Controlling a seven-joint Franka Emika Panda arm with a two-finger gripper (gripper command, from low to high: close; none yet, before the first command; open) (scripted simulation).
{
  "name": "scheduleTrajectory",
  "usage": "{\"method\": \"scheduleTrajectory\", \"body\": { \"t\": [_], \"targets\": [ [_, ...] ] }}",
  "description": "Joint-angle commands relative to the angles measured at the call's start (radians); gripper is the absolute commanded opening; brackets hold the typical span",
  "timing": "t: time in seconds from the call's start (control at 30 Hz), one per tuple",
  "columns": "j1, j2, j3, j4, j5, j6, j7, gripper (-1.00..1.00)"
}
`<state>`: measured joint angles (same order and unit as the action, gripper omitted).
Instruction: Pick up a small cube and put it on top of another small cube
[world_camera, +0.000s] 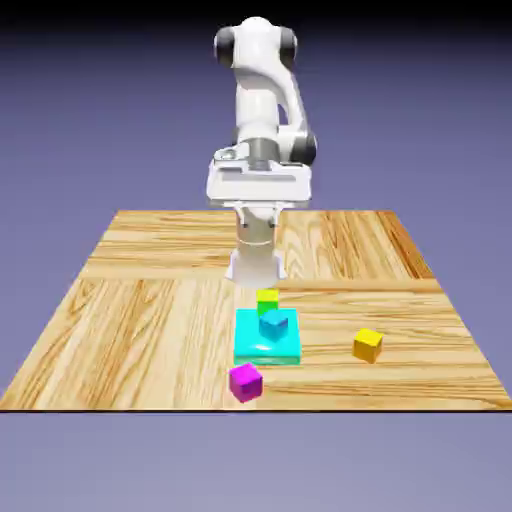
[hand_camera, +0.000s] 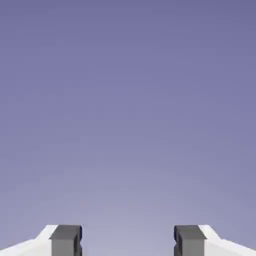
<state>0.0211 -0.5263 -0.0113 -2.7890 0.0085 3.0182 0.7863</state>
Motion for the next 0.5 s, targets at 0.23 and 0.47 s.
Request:
{"method": "scheduleTrajectory", "body": {
  "t": [0.23,0.47],
  "targets": [
    [0.061,0.29,-0.075,0.139,0.056,-0.125,0.301,0.0],
    [0.114,0.544,-0.14,0.262,0.105,-0.234,0.564,0.0]
  ]
}}
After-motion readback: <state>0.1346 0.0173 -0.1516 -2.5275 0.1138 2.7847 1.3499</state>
